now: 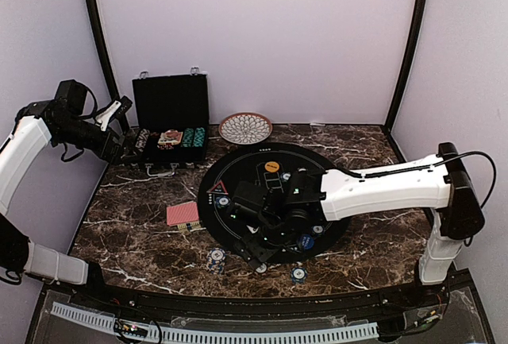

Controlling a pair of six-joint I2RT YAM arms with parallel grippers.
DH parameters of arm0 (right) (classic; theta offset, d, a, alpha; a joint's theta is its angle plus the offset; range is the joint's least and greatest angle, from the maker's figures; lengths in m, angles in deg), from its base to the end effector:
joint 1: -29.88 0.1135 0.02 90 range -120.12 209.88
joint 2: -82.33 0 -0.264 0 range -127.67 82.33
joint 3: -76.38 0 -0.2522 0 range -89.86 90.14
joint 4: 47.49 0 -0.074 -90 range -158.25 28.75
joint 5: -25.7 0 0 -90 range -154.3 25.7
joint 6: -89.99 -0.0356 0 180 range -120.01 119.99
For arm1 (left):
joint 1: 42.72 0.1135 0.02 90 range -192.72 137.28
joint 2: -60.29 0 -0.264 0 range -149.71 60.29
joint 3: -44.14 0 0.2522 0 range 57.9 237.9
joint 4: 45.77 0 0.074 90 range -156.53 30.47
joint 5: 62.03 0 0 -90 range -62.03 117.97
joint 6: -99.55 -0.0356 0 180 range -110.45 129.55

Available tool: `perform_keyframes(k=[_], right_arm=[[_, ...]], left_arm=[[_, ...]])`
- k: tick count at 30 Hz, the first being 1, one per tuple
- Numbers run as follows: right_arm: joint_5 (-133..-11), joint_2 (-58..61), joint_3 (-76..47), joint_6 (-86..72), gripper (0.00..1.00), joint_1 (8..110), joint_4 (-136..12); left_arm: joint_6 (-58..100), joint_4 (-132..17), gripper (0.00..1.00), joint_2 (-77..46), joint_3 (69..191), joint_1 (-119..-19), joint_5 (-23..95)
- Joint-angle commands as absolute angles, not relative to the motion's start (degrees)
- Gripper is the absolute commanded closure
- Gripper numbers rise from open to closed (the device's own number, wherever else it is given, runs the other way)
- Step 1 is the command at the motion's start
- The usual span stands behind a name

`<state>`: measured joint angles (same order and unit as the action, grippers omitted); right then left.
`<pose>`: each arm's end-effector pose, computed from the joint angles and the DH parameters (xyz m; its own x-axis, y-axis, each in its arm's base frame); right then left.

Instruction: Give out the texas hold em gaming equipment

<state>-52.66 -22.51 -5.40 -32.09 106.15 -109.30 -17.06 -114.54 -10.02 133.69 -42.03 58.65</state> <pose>0.0967 0.3656 0.2384 -0.6830 -0.6037 -0.4112 -0.6740 0.7378 0.0363 0.2373 -0.0153 0.3656 -0.5364 0.3788 -0.7542 0.6275 0.7765 -0.0563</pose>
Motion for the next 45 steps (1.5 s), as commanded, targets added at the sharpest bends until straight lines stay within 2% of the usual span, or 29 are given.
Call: perform_keyframes(k=[1, 10, 19, 45], right_arm=[[-56.2, -24.8, -5.9, -31.1, 0.16, 108.2, -109.9], [-57.7, -28.8, -6.4, -29.4, 0.16, 108.5, -108.3], [-57.2, -30.2, -7.4, -29.2, 0.21, 108.0, -107.8], [-56.9, -30.4, -7.4, -29.4, 0.51, 107.3, -107.6]], left_arm=[[-17.6, -115.9, 0.01, -9.4, 134.6, -42.3, 59.5], [-17.7, -116.0, 0.01, -9.4, 134.6, -42.3, 59.5], [-17.7, -116.0, 0.01, -9.2, 134.4, -42.3, 59.5], [-17.6, -115.9, 0.01, -8.6, 134.0, -42.3, 59.5]])
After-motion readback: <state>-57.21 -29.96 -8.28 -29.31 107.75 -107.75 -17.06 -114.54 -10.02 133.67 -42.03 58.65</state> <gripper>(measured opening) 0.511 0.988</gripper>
